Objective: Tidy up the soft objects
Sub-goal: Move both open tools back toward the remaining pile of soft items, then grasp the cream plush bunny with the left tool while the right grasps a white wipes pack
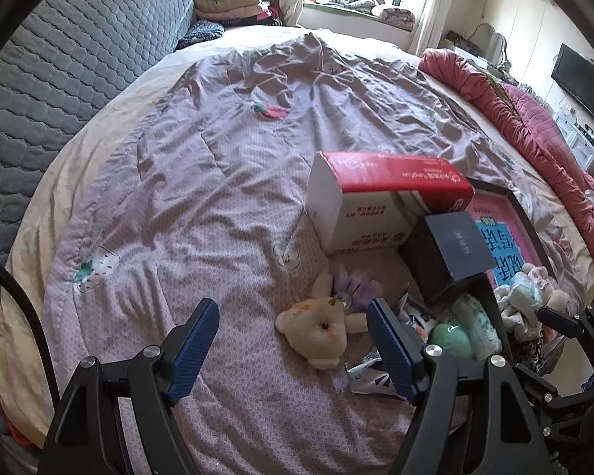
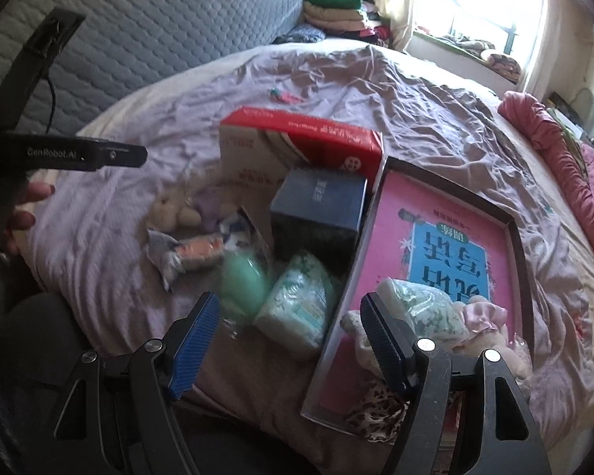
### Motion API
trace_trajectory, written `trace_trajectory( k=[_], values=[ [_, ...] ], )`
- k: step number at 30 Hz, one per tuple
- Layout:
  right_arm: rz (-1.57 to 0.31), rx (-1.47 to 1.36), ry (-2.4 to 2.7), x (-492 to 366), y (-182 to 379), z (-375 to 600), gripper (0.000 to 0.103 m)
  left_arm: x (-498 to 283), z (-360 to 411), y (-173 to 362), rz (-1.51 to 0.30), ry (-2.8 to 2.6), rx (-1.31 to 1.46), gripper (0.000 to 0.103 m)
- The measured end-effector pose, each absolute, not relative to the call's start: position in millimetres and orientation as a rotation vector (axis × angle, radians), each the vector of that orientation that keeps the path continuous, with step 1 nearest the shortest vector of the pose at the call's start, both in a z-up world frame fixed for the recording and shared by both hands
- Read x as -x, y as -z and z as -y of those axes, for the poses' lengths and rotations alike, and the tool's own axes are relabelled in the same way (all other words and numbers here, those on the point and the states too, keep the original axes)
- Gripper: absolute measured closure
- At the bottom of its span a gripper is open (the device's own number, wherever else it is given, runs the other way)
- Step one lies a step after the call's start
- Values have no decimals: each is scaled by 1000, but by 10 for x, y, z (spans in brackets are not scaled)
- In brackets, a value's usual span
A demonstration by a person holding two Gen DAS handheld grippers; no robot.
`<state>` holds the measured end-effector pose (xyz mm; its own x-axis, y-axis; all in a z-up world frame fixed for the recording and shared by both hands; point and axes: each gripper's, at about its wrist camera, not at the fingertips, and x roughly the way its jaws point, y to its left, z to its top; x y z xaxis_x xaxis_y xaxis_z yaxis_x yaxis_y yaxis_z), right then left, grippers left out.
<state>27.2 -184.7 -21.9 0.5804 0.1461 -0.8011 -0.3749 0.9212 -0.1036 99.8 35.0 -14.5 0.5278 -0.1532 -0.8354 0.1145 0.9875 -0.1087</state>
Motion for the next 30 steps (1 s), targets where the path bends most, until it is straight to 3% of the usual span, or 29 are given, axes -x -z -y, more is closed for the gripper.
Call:
trace_trajectory(
  k=[18, 25, 30],
  values=[
    [-879, 689, -281, -204, 693, 1582, 28, -1085, -286, 522, -1090, 219, 41, 27],
    [-865, 684, -292, -298, 736, 1606, 47, -1129, -166, 700, -1136, 226, 13, 27],
    [-860, 603, -311, -411, 700, 1646, 50, -1179, -108, 791, -1145, 235, 23, 27]
  ],
)
